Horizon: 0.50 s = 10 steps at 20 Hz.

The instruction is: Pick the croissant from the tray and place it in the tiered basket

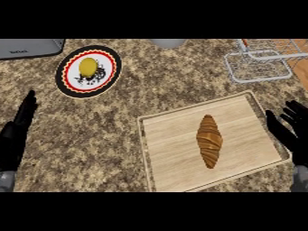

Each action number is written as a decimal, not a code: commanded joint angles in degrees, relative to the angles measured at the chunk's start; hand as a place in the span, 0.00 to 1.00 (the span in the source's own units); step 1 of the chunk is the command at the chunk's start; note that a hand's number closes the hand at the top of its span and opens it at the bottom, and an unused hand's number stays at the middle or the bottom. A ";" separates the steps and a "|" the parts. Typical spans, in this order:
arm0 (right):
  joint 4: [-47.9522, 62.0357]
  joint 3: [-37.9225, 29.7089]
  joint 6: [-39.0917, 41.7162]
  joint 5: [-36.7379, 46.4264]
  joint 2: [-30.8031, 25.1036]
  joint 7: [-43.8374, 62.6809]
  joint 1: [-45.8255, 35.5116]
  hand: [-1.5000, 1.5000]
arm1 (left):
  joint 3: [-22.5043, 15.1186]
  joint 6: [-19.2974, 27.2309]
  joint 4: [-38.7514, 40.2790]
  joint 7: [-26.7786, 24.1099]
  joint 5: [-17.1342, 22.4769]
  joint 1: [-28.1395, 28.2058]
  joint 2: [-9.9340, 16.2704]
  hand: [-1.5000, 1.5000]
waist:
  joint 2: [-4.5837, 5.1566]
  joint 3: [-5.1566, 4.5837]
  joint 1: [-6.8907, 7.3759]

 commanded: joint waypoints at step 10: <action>-23.18 15.68 -9.30 17.78 -13.83 23.32 25.25 0.00 | -0.11 -0.68 1.19 3.46 -0.66 -4.41 -0.19 0.50 | 1.28 -0.74 4.44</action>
